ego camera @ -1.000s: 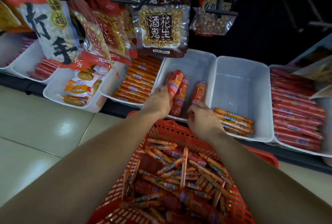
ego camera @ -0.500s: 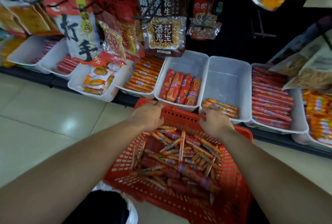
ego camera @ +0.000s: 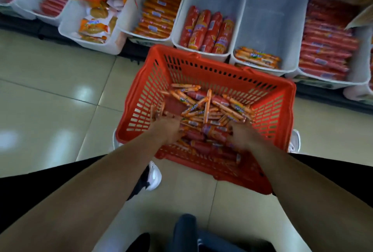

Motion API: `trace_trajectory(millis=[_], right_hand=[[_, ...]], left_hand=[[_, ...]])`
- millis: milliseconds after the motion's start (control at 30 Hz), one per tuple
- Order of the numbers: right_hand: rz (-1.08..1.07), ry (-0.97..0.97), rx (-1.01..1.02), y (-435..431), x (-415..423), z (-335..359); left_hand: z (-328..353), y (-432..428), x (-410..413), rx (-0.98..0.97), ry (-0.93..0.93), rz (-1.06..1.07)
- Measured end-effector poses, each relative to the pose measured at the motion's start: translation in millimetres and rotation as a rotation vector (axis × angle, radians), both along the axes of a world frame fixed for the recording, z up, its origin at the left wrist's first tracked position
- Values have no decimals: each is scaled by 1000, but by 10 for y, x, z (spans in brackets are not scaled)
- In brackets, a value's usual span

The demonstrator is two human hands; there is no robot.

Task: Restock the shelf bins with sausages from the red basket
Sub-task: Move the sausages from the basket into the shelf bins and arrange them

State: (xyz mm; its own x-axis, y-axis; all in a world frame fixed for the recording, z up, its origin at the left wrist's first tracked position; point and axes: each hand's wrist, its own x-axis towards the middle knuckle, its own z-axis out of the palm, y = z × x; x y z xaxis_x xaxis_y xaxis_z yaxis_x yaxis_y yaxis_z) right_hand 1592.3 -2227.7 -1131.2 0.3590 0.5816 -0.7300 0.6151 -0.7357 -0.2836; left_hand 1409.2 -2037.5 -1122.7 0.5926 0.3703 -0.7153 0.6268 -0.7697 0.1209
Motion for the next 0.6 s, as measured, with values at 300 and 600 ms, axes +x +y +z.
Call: trace_trajectory(millis=[300,600], right_hand=[[107,70,-135,-78,-71,-664],[83,130,-119,-87,-36,-738]], left_hand=[[-491,80,194,-48,14,-18],[-693,170,229,-167,216,58]])
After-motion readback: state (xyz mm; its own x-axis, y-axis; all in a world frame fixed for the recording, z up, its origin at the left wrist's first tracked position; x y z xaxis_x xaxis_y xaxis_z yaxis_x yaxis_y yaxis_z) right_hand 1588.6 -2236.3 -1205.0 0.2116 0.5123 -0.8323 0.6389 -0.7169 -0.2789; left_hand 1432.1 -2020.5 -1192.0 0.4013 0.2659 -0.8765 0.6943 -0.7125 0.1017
